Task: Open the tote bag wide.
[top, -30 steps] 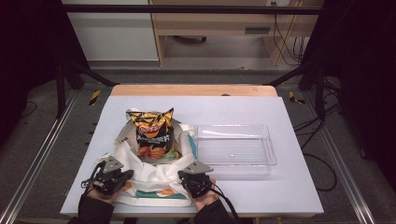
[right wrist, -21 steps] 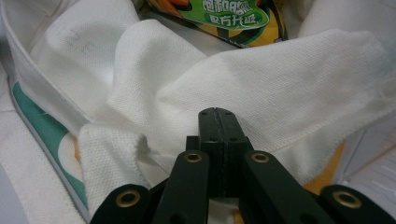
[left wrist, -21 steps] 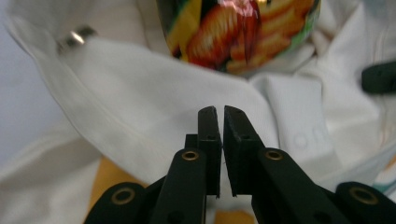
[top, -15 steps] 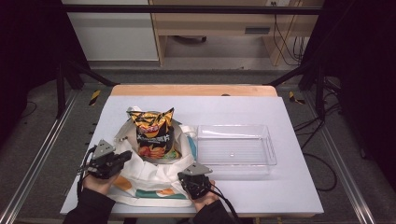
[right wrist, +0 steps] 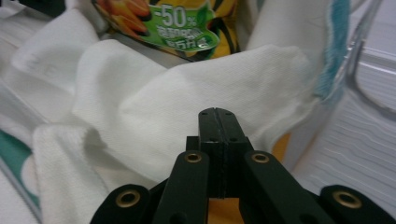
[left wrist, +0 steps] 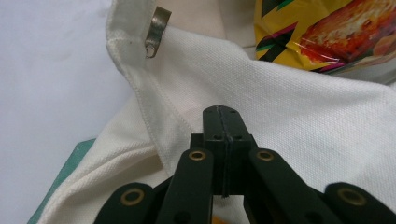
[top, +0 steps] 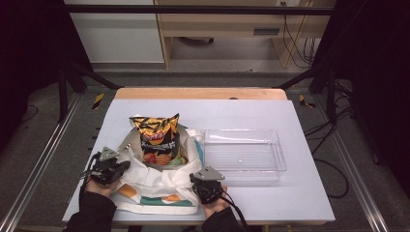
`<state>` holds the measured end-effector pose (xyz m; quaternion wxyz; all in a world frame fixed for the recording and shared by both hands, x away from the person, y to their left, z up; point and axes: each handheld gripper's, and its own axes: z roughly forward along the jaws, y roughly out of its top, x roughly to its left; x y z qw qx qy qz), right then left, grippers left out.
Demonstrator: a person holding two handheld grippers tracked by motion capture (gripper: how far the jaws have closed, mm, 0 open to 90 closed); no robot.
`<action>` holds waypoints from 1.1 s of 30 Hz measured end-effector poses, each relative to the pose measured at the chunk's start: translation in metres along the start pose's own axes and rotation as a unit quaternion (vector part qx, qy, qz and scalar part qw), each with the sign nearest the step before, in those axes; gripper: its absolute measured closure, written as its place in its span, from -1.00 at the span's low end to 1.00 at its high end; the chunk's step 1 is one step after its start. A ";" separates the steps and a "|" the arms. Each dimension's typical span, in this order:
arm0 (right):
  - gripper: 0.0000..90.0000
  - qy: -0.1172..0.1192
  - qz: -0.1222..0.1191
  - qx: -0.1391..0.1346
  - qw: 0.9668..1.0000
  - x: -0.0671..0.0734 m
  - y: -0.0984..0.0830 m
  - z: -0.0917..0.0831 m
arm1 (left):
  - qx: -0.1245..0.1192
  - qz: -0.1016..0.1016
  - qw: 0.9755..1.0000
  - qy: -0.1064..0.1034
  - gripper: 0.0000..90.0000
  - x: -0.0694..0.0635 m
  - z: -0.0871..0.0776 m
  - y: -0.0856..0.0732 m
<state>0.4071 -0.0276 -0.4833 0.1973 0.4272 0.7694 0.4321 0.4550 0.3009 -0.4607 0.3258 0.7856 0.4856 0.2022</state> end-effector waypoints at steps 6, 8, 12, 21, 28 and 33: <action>1.00 -0.011 -0.002 0.010 1.000 -0.003 -0.003 0.000 | 0.000 -0.004 1.000 -0.001 1.00 0.000 -0.001 -0.004; 1.00 -0.011 -0.001 0.014 1.000 -0.004 -0.005 -0.001 | 0.001 -0.002 1.000 -0.002 1.00 0.000 -0.001 -0.004; 1.00 -0.009 0.004 0.020 1.000 -0.005 -0.006 -0.001 | 0.005 0.000 1.000 -0.001 1.00 -0.001 -0.001 -0.007; 1.00 -0.009 -0.001 0.018 1.000 -0.006 -0.007 -0.001 | -0.002 0.006 1.000 -0.002 0.99 -0.002 0.000 -0.008; 0.92 0.001 -0.005 0.002 1.000 -0.005 -0.006 -0.005 | -0.022 -0.003 1.000 -0.016 0.78 0.000 -0.004 -0.007; 0.72 0.021 -0.018 -0.026 0.999 -0.001 0.002 -0.014 | -0.053 -0.009 0.999 -0.006 0.48 -0.002 -0.018 -0.002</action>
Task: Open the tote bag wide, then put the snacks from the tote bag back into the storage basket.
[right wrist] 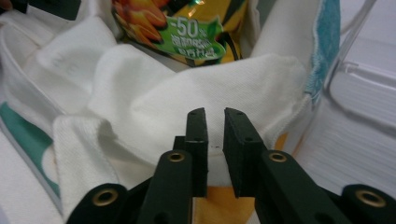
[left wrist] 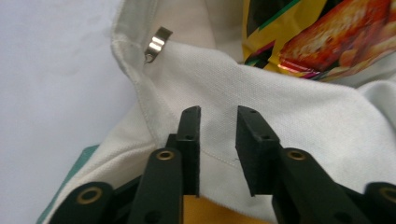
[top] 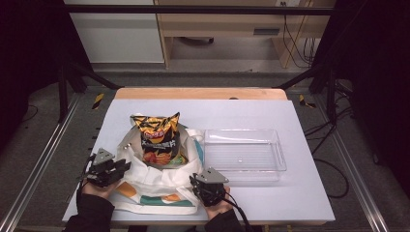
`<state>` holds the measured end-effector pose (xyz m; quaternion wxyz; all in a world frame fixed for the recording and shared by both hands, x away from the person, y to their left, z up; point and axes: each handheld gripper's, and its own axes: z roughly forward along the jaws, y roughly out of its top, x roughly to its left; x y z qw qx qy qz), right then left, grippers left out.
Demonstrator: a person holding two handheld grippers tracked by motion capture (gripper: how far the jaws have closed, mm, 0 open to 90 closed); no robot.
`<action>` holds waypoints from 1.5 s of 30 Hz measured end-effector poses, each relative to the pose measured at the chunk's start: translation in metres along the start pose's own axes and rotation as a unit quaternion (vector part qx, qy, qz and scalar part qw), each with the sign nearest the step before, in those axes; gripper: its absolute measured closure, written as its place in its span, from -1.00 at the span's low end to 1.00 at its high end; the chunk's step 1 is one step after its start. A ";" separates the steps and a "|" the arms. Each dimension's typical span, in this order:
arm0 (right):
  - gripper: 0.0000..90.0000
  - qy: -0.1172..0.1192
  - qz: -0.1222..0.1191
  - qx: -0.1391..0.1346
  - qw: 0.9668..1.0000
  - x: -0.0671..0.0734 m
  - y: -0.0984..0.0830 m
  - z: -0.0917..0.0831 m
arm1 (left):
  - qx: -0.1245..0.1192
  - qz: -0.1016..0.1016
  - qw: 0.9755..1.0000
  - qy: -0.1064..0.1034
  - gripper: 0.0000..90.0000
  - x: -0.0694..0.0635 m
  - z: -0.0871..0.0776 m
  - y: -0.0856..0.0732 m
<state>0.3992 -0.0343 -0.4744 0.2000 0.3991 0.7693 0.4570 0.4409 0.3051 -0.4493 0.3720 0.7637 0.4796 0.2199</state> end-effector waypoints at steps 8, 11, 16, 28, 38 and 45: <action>0.46 0.030 -0.005 -0.045 0.999 0.002 0.020 -0.012 | -0.066 -0.001 0.998 -0.007 0.18 -0.006 -0.022 0.011; 0.35 0.036 -0.007 -0.057 0.998 0.001 0.028 -0.017 | -0.083 -0.003 0.997 -0.011 0.12 -0.009 -0.027 0.015; 0.19 0.044 0.002 -0.077 0.996 -0.005 0.041 -0.024 | -0.101 -0.002 0.995 -0.011 0.04 -0.015 -0.035 0.021; -0.01 0.045 0.007 -0.101 0.994 -0.014 0.063 -0.033 | -0.129 0.003 0.991 -0.018 -0.06 -0.025 -0.049 0.034; -0.02 0.046 0.010 -0.107 0.993 -0.021 0.076 -0.033 | -0.145 0.003 0.989 -0.016 -0.08 -0.028 -0.056 0.045; -0.02 0.039 0.006 -0.112 0.993 -0.024 0.091 -0.033 | -0.159 0.010 0.987 -0.016 -0.06 -0.027 -0.061 0.057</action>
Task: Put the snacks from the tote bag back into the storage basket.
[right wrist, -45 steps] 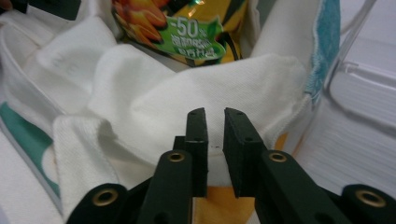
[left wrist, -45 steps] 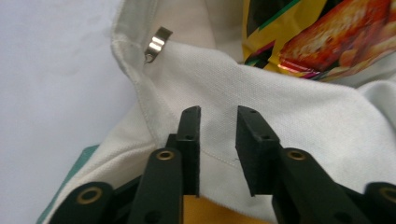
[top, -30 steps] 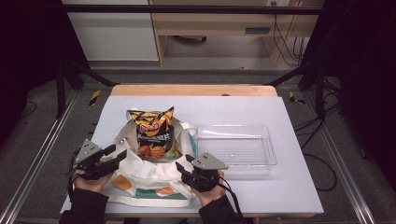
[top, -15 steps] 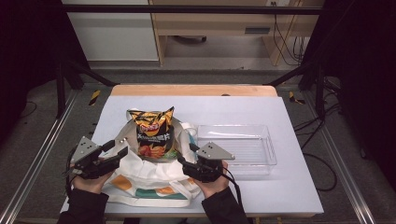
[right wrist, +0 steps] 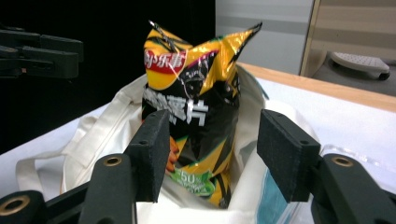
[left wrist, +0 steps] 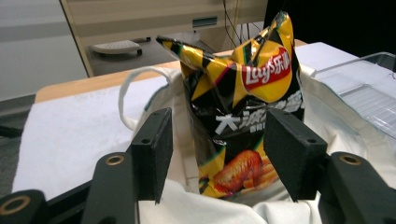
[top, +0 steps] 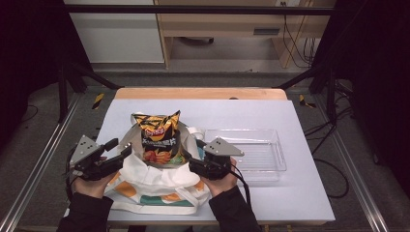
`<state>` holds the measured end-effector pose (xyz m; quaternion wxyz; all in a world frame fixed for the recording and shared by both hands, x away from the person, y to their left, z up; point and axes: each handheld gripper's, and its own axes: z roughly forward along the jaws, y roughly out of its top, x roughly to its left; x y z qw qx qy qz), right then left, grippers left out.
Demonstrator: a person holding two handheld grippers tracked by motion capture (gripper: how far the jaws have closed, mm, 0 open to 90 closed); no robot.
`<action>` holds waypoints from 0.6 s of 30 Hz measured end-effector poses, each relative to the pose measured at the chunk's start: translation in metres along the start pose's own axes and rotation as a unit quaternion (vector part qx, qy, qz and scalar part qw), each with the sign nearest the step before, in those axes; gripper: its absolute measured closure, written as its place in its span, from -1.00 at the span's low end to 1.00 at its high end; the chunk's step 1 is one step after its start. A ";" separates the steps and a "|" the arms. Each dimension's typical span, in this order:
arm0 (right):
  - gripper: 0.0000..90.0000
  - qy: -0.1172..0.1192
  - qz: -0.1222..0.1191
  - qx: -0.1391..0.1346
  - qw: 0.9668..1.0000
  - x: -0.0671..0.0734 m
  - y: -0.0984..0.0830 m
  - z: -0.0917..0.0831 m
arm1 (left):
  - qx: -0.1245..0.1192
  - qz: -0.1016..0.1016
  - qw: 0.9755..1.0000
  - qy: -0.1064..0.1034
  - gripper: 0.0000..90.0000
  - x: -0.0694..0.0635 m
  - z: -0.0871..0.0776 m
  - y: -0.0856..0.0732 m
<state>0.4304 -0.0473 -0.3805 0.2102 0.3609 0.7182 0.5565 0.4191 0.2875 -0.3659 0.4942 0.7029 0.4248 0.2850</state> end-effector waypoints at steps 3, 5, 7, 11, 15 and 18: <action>-0.02 -0.001 -0.002 -0.001 1.000 0.002 0.008 0.002 | 0.001 0.004 1.000 0.003 -0.10 0.002 0.002 0.004; -0.02 0.000 -0.006 -0.001 1.000 0.002 0.010 0.003 | 0.001 0.003 1.000 0.002 -0.12 0.003 0.004 0.006; -0.03 0.001 -0.009 -0.001 1.000 0.002 0.015 0.005 | -0.001 0.003 1.000 0.001 -0.14 0.003 0.006 0.008; -0.04 0.001 -0.008 -0.001 1.000 0.003 0.022 0.010 | 0.000 0.006 1.000 0.004 -0.17 0.003 0.012 0.014; -0.04 0.003 -0.010 0.005 1.000 0.004 0.024 0.020 | -0.002 0.004 1.000 0.003 -0.22 0.001 0.020 0.022; -0.04 0.004 -0.009 0.009 1.000 0.004 0.024 0.024 | -0.004 0.000 1.000 0.000 -0.23 0.001 0.023 0.025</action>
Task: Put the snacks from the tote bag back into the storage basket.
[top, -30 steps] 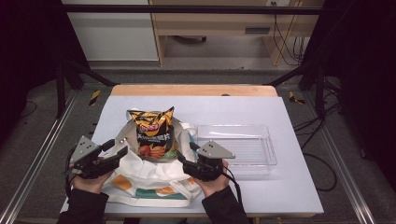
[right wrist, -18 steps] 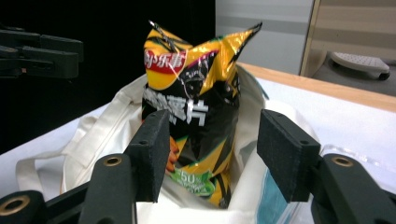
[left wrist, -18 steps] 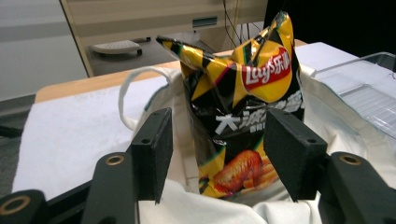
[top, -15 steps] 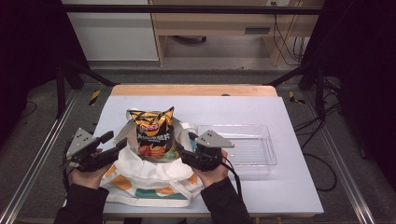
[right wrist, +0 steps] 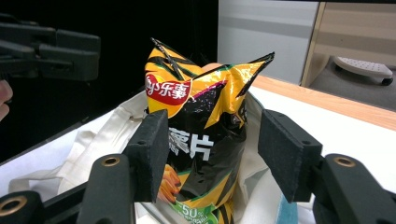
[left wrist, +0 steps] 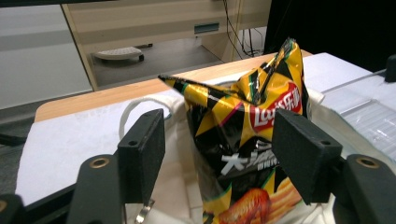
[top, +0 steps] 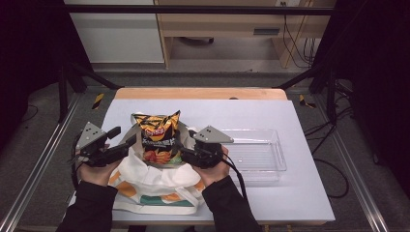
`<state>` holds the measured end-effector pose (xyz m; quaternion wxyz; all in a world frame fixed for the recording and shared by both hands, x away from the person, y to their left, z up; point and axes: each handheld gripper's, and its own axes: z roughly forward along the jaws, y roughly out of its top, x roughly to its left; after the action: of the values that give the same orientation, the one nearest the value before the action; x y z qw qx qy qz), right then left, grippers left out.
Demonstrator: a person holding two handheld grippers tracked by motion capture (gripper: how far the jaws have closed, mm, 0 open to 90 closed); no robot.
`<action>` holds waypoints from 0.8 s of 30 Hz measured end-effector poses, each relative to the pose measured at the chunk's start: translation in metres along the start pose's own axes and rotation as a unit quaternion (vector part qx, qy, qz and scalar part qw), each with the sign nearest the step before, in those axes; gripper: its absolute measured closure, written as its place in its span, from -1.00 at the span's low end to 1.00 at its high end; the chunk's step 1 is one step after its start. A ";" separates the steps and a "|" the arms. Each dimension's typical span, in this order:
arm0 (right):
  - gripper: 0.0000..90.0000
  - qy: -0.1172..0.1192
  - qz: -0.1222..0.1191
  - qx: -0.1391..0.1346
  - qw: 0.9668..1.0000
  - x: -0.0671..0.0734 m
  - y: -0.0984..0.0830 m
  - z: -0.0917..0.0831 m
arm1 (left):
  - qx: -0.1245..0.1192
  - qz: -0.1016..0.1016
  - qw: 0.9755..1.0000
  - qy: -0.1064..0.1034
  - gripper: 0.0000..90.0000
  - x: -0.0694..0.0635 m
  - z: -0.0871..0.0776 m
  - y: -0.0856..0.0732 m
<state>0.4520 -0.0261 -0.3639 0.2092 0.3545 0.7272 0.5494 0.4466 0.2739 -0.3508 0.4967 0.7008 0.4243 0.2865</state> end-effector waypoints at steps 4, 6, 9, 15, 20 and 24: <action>-0.03 0.003 0.007 0.004 1.000 -0.002 0.000 0.010 | -0.004 -0.005 1.000 -0.005 -0.24 -0.003 0.012 0.006; 0.00 0.007 0.009 0.008 1.000 -0.002 0.001 0.016 | -0.003 -0.006 1.000 -0.007 -0.23 -0.004 0.016 0.007; 0.03 0.007 0.005 0.012 1.000 -0.001 0.002 0.022 | 0.005 -0.005 1.000 -0.007 -0.21 -0.004 0.025 0.007; 0.13 0.007 0.002 0.024 1.000 0.001 0.003 0.035 | 0.015 -0.009 1.000 -0.008 -0.13 -0.003 0.032 0.005; 0.09 0.013 -0.001 0.030 0.999 0.002 0.002 0.048 | 0.021 -0.008 1.000 -0.008 0.00 -0.002 0.035 0.002; 0.05 0.019 0.001 0.034 0.999 0.001 0.001 0.054 | 0.021 -0.006 1.000 -0.008 0.05 -0.002 0.036 0.002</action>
<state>0.4893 0.0100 -0.3794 0.1829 0.3519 0.7488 0.5310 0.4758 0.2561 -0.3610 0.4867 0.7112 0.4303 0.2687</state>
